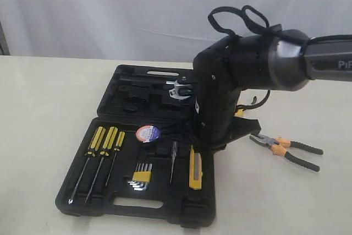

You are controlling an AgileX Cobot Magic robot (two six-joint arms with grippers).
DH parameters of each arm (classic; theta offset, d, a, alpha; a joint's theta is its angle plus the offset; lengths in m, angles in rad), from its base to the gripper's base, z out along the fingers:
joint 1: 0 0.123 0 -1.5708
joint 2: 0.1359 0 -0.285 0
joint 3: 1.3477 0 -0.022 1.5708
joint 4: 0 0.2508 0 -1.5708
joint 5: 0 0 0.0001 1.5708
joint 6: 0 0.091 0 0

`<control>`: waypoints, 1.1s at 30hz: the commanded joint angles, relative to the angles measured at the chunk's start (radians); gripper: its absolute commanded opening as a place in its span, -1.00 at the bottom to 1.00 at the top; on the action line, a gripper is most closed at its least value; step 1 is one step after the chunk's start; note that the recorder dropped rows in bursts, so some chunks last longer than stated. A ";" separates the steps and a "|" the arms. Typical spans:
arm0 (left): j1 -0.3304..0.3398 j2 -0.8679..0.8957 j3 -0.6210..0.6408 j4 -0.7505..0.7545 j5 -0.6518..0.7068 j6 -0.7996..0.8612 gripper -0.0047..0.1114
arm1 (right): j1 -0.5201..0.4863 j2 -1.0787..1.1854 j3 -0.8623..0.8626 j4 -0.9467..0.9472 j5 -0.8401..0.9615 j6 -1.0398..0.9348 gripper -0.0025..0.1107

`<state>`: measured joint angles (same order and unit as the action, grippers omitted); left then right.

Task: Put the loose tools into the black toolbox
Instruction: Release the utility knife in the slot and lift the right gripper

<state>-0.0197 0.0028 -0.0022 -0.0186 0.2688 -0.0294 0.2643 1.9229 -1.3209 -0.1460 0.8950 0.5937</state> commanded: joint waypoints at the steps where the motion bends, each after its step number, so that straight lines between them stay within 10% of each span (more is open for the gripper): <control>1: -0.002 -0.003 0.002 -0.002 0.000 -0.001 -0.92 | -0.003 -0.001 -0.003 0.030 0.011 -0.090 -0.97; 33: -0.002 -0.003 0.002 -0.002 0.000 -0.001 -0.92 | -0.003 0.091 -0.005 0.012 -0.155 -0.168 -0.97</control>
<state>-0.0197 0.0028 -0.0022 -0.0186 0.2688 -0.0294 0.2646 2.0070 -1.3247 -0.1217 0.7370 0.4396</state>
